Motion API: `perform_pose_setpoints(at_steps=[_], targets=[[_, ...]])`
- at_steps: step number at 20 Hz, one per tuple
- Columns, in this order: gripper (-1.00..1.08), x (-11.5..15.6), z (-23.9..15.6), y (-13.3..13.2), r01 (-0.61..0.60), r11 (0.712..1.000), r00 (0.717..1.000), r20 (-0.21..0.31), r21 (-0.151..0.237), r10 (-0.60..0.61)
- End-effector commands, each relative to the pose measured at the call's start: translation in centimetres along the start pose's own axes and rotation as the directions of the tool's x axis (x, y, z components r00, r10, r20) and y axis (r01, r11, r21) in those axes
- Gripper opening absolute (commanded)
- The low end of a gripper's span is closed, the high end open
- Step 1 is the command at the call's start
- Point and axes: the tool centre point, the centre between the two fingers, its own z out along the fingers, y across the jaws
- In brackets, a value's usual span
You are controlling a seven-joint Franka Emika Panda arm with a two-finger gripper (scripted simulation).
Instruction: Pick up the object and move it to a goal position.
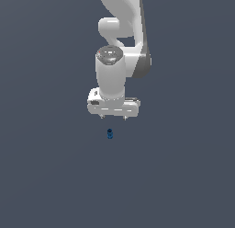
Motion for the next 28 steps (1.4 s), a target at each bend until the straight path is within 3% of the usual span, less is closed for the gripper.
perform_pose_setpoints(at_steps=[1,14,20,28], targets=[[1.0,0.2,1.0,0.3,-0.05,0.999,0.999,0.0,0.0,0.05],[1.0,1.1,6.8,2.0,-0.332,0.943,0.943,-0.004,-0.007,0.332],[1.0,1.1,7.7,2.3,-0.377,0.926,0.926,-0.006,-0.009,0.377],[1.0,1.1,8.7,2.3,-0.376,0.927,0.927,-0.006,-0.009,0.376]])
